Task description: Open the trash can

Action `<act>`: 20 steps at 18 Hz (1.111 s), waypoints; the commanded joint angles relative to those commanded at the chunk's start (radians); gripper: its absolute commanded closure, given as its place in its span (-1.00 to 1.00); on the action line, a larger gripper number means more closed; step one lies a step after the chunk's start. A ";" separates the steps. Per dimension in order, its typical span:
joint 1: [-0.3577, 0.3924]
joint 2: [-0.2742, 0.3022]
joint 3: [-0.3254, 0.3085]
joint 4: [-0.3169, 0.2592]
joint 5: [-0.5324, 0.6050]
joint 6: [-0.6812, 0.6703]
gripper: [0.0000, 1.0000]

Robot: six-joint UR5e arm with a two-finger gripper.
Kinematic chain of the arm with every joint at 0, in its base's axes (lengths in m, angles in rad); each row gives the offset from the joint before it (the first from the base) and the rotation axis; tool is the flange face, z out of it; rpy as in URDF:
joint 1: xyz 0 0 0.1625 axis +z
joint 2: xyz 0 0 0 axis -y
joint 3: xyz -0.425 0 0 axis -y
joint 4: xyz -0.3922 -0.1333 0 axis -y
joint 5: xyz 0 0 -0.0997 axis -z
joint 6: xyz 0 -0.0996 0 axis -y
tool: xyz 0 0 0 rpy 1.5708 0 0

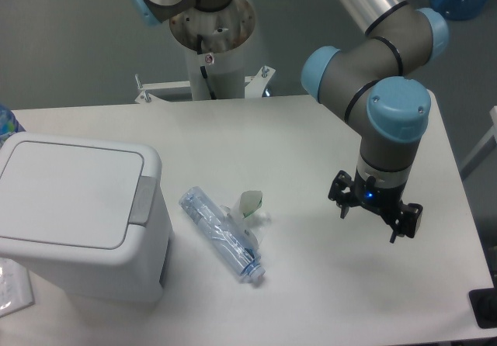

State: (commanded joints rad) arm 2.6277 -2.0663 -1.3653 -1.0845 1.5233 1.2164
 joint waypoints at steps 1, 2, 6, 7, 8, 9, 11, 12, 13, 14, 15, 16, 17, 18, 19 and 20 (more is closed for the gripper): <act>0.002 0.000 0.000 0.000 0.000 0.000 -1.00; 0.002 0.000 -0.002 0.000 0.002 0.000 -1.00; -0.002 0.000 0.003 0.003 0.005 0.000 -1.00; -0.002 -0.002 0.003 0.003 0.005 0.000 -1.00; -0.003 0.000 -0.001 0.005 0.002 0.000 -1.00; -0.003 0.009 -0.017 0.023 -0.009 -0.002 -1.00; -0.005 0.018 -0.044 0.079 -0.034 -0.017 -1.00; -0.006 0.029 -0.057 0.092 -0.046 -0.024 -1.00; -0.008 0.041 -0.067 0.094 -0.055 -0.040 -1.00; -0.011 0.054 -0.069 0.094 -0.058 -0.069 -1.00; -0.015 0.060 -0.077 0.092 -0.058 -0.092 -1.00; -0.018 0.060 -0.086 0.094 -0.058 -0.103 -1.00; -0.024 0.061 -0.089 0.094 -0.058 -0.106 -1.00; -0.035 0.070 -0.090 0.094 -0.058 -0.121 -1.00; -0.046 0.086 -0.092 0.094 -0.063 -0.152 -1.00; -0.058 0.089 -0.091 0.095 -0.080 -0.173 -1.00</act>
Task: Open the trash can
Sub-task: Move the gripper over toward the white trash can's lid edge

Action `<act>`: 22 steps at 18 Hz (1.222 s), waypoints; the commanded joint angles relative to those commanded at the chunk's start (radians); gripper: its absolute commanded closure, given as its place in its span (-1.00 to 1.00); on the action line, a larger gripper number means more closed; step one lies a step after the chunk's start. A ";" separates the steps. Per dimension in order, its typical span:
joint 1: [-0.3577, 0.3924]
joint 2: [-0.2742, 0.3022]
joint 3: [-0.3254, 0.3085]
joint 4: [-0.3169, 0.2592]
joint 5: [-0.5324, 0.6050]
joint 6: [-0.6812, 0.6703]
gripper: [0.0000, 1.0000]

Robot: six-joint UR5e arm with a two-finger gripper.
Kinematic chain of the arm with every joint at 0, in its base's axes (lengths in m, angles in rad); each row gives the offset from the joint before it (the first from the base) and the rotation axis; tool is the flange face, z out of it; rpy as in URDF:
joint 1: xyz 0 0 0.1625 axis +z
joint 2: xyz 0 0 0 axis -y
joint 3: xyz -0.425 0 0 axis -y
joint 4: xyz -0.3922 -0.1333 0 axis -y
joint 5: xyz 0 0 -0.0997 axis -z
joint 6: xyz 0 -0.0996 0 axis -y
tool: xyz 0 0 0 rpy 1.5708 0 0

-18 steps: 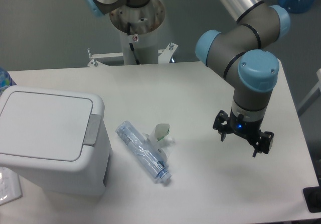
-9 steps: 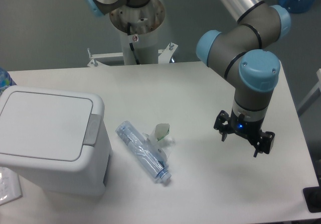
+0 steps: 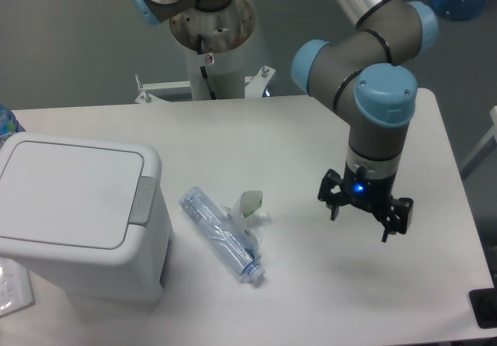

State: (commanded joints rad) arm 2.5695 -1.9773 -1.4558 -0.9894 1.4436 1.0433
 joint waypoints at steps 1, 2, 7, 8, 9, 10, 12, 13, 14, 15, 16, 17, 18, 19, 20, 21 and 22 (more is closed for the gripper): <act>-0.005 0.002 0.002 0.002 -0.031 -0.017 -1.00; -0.006 0.014 0.002 0.005 -0.070 -0.041 -1.00; -0.009 0.093 0.000 0.000 -0.281 -0.262 -1.00; -0.012 0.107 0.000 -0.003 -0.308 -0.294 -1.00; -0.018 0.121 -0.002 -0.008 -0.328 -0.327 -1.00; -0.032 0.127 -0.003 -0.008 -0.345 -0.362 -1.00; -0.055 0.146 -0.005 -0.006 -0.364 -0.431 -1.00; -0.069 0.150 -0.005 -0.006 -0.368 -0.469 -1.00; -0.086 0.152 -0.003 -0.003 -0.368 -0.503 -1.00; -0.106 0.152 -0.002 0.000 -0.370 -0.534 -1.00; -0.123 0.155 -0.002 0.003 -0.371 -0.564 -1.00; -0.137 0.161 -0.002 0.005 -0.373 -0.587 -1.00; -0.155 0.163 -0.002 0.005 -0.377 -0.600 -1.00; -0.170 0.161 -0.002 0.005 -0.385 -0.606 -1.00; -0.175 0.161 -0.003 0.006 -0.385 -0.609 -1.00; -0.178 0.163 -0.006 0.005 -0.385 -0.615 -1.00; -0.181 0.164 -0.008 0.006 -0.387 -0.624 -1.00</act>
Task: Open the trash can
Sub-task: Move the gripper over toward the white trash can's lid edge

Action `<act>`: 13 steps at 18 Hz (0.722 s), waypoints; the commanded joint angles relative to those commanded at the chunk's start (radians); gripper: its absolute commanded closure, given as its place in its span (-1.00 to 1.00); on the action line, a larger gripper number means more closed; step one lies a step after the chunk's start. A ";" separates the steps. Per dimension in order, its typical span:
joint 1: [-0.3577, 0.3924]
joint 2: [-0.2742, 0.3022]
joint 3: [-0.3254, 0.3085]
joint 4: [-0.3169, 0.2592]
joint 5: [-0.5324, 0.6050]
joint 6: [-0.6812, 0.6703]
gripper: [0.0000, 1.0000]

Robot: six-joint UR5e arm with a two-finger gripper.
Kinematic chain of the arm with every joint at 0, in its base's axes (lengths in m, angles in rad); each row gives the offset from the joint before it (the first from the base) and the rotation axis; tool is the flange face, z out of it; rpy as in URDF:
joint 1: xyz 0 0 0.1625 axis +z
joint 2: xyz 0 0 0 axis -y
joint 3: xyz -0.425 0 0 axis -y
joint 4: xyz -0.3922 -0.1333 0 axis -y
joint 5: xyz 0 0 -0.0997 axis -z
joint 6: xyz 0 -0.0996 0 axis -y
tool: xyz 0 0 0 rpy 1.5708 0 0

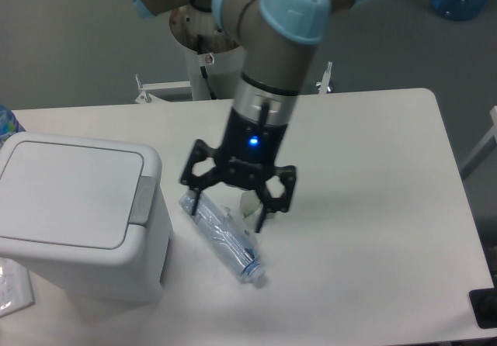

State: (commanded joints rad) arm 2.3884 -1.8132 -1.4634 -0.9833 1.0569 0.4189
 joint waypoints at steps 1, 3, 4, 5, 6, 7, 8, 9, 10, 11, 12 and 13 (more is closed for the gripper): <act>-0.003 0.002 0.003 0.000 0.000 -0.008 -1.00; -0.003 0.002 0.005 0.002 0.000 -0.011 -1.00; -0.003 0.002 0.008 0.002 0.000 -0.011 -1.00; -0.003 0.002 0.011 0.002 0.000 -0.012 -1.00; -0.003 0.003 0.011 0.002 0.000 -0.011 -1.00; -0.003 0.003 0.011 0.002 0.000 -0.012 -1.00; -0.003 0.002 0.011 0.002 0.002 -0.012 -1.00; -0.003 0.002 0.011 0.002 0.002 -0.012 -1.00; -0.003 0.002 0.012 0.002 0.002 -0.012 -1.00; -0.003 0.002 0.011 0.002 0.003 -0.012 -1.00; -0.003 0.000 0.011 0.002 0.003 -0.009 -1.00; -0.003 0.000 0.012 0.002 0.003 -0.012 -1.00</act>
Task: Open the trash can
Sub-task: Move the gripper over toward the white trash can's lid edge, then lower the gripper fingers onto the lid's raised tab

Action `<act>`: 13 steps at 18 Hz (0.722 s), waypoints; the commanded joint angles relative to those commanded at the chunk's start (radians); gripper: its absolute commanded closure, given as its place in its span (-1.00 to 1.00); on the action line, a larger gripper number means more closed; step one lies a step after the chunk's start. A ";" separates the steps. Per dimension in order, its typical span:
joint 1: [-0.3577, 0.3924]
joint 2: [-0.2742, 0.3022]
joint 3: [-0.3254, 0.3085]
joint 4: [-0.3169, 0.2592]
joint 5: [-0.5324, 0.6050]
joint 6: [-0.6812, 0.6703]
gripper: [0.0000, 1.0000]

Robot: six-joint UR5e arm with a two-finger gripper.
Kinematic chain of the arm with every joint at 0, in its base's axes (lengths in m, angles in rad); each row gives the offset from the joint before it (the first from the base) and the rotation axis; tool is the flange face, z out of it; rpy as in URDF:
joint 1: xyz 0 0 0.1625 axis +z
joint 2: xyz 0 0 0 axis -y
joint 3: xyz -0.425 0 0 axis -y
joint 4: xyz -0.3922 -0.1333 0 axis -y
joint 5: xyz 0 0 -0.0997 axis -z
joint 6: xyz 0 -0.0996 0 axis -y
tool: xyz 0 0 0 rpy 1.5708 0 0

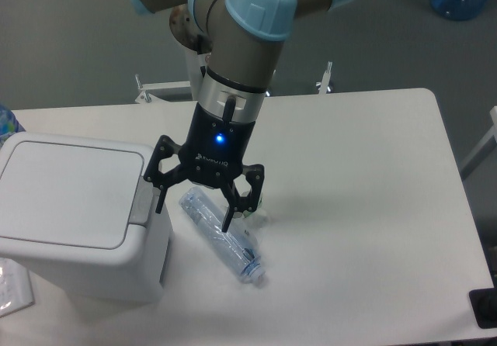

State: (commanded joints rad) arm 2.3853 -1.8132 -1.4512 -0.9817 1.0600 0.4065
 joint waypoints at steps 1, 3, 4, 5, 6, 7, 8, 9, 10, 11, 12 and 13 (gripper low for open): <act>0.002 0.002 0.000 0.000 0.000 0.000 -1.00; -0.002 0.009 -0.005 0.000 -0.003 -0.005 -1.00; -0.008 0.014 -0.008 -0.002 -0.003 -0.011 -1.00; -0.017 0.012 -0.011 -0.002 0.001 -0.038 -1.00; -0.021 0.014 -0.018 -0.002 0.003 -0.060 -1.00; -0.026 0.015 -0.028 0.000 0.003 -0.063 -1.00; -0.028 0.014 -0.029 0.000 0.005 -0.064 -1.00; -0.029 0.011 -0.031 0.000 0.006 -0.067 -1.00; -0.029 0.011 -0.038 0.000 0.008 -0.066 -1.00; -0.029 0.015 -0.050 0.003 0.008 -0.060 -1.00; -0.029 0.015 -0.054 0.006 0.006 -0.055 -1.00; -0.029 0.014 -0.051 0.011 0.008 -0.055 -1.00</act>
State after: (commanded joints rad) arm 2.3562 -1.7993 -1.5018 -0.9711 1.0676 0.3513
